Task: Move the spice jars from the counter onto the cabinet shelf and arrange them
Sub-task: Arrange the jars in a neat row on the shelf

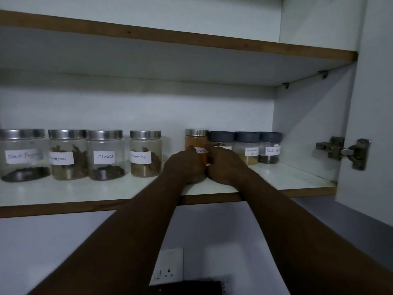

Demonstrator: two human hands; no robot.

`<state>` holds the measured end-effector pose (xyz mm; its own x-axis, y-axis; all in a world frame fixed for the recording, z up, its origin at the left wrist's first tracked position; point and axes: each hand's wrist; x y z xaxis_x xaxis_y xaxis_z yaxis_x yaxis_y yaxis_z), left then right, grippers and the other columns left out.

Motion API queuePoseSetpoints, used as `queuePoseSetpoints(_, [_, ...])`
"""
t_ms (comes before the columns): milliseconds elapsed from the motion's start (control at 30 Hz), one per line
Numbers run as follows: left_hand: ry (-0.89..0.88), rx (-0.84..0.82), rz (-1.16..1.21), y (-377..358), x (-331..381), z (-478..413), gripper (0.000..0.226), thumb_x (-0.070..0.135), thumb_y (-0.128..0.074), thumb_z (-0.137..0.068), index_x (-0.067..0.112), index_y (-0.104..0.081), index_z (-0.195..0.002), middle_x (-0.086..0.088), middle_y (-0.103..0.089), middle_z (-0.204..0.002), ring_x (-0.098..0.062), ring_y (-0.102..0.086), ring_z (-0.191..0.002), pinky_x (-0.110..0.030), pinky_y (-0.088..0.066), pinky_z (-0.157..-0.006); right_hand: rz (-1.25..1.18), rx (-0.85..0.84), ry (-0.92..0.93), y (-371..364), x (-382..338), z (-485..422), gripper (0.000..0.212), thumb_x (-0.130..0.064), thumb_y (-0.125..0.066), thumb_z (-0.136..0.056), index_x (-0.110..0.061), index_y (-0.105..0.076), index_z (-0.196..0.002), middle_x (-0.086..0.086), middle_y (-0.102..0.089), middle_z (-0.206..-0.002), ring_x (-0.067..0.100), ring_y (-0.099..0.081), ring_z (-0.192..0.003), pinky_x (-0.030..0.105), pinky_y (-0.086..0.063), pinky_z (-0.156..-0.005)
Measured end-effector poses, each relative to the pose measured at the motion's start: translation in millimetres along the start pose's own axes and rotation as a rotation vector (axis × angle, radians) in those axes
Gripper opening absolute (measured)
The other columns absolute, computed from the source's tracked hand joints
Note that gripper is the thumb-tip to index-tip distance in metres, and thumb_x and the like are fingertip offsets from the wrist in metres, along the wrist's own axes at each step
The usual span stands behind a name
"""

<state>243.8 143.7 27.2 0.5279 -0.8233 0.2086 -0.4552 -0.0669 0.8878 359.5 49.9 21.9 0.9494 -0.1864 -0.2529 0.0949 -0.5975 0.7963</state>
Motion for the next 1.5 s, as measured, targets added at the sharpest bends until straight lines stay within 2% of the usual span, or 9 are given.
queuePoseSetpoints(433, [0.070, 0.034, 0.094, 1, 0, 3, 0.070, 0.045, -0.062, -0.093, 0.005, -0.037, -0.145, -0.014, -0.057, -0.136, -0.032, -0.060, -0.120, -0.045, -0.048, -0.105, 0.014, -0.021, -0.025, -5, 4, -3, 0.064, -0.029, -0.072, -0.087, -0.022, -0.049, -0.146, 0.007, -0.065, -0.136, 0.027, -0.061, -0.121, 0.029, -0.044, -0.093])
queuePoseSetpoints(600, [0.075, 0.122, 0.015, 11, 4, 31, 0.022, 0.038, -0.065, -0.091, 0.017, -0.058, -0.094, -0.004, -0.067, -0.097, -0.016, -0.061, -0.082, -0.031, -0.052, -0.074, 0.095, -0.041, 0.003, 1, -2, 5, 0.042, -0.038, -0.069, -0.093, -0.020, -0.062, -0.131, 0.004, -0.067, -0.130, 0.024, -0.064, -0.114, 0.032, -0.050, -0.092])
queuePoseSetpoints(733, [0.241, 0.209, 0.089, 23, -13, 69, 0.024, 0.032, -0.073, -0.084, 0.019, -0.057, -0.071, 0.003, -0.059, -0.072, -0.009, -0.050, -0.061, -0.021, -0.031, -0.050, 0.058, -0.083, -0.013, 8, -12, 11, 0.024, -0.037, -0.070, -0.093, -0.022, -0.072, -0.111, 0.000, -0.071, -0.116, 0.020, -0.063, -0.108, 0.033, -0.051, -0.089])
queuePoseSetpoints(867, [0.427, 0.357, 0.253, 54, -57, 105, 0.016, 0.024, -0.071, -0.084, 0.016, -0.061, -0.094, -0.004, -0.068, -0.092, -0.026, -0.067, -0.096, -0.026, -0.044, -0.067, -0.183, -0.161, -0.022, 6, -37, 15, 0.037, -0.039, -0.082, -0.083, -0.031, -0.066, -0.116, -0.016, -0.066, -0.106, 0.006, -0.063, -0.103, 0.018, -0.045, -0.078])
queuePoseSetpoints(967, [0.518, 0.298, 0.353, 66, -74, 108, 0.050, 0.021, -0.074, -0.083, 0.007, -0.049, -0.123, -0.014, -0.065, -0.123, -0.033, -0.064, -0.114, -0.037, -0.053, -0.088, -0.374, -0.172, -0.058, -1, -60, 16, 0.066, -0.043, -0.090, -0.072, -0.035, -0.058, -0.129, -0.015, -0.066, -0.116, 0.004, -0.063, -0.105, 0.027, -0.052, -0.092])
queuePoseSetpoints(1133, [0.471, 0.143, 0.364, 69, -79, 95, 0.059, 0.024, -0.070, -0.088, 0.010, -0.043, -0.139, -0.014, -0.060, -0.132, -0.034, -0.056, -0.125, -0.043, -0.047, -0.103, -0.462, -0.155, -0.031, -12, -89, 13, 0.091, -0.043, -0.089, -0.074, -0.038, -0.039, -0.150, -0.010, -0.057, -0.143, 0.013, -0.056, -0.125, 0.033, -0.046, -0.104])
queuePoseSetpoints(1267, [0.470, 0.026, 0.747, 73, -89, 82, 0.045, 0.004, -0.068, -0.090, 0.007, -0.055, -0.133, -0.020, -0.066, -0.119, -0.034, -0.068, -0.101, -0.038, -0.058, -0.071, -0.415, -0.215, -0.013, -21, -96, 12, 0.100, -0.044, -0.086, -0.074, -0.041, -0.028, -0.156, -0.007, -0.053, -0.150, 0.013, -0.064, -0.116, 0.037, -0.050, -0.104])
queuePoseSetpoints(1400, [0.427, 0.141, 0.586, 64, -88, 73, 0.029, 0.010, -0.078, -0.079, 0.010, -0.064, -0.105, -0.016, -0.071, -0.104, -0.032, -0.070, -0.096, -0.047, -0.060, -0.088, -0.384, -0.146, -0.046, -25, -89, 9, 0.103, -0.050, -0.085, -0.074, -0.032, -0.028, -0.158, -0.001, -0.052, -0.152, 0.019, -0.057, -0.128, 0.026, -0.044, -0.094])
queuePoseSetpoints(1500, [0.405, 0.185, 0.525, 58, -81, 71, 0.045, 0.026, -0.087, -0.068, 0.015, -0.059, -0.102, -0.011, -0.070, -0.099, -0.029, -0.070, -0.093, -0.046, -0.060, -0.086, -0.356, -0.039, -0.051, -27, -84, 7, 0.098, -0.053, -0.084, -0.073, -0.026, -0.036, -0.154, 0.001, -0.053, -0.151, 0.020, -0.054, -0.132, 0.013, -0.035, -0.079])
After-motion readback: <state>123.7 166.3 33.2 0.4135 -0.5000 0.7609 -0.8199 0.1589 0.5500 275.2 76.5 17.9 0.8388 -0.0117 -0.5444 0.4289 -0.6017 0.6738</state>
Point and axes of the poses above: each hand's wrist, its own z-axis away from the middle knuckle, its own y-axis out of the back of the hand, x = y × z
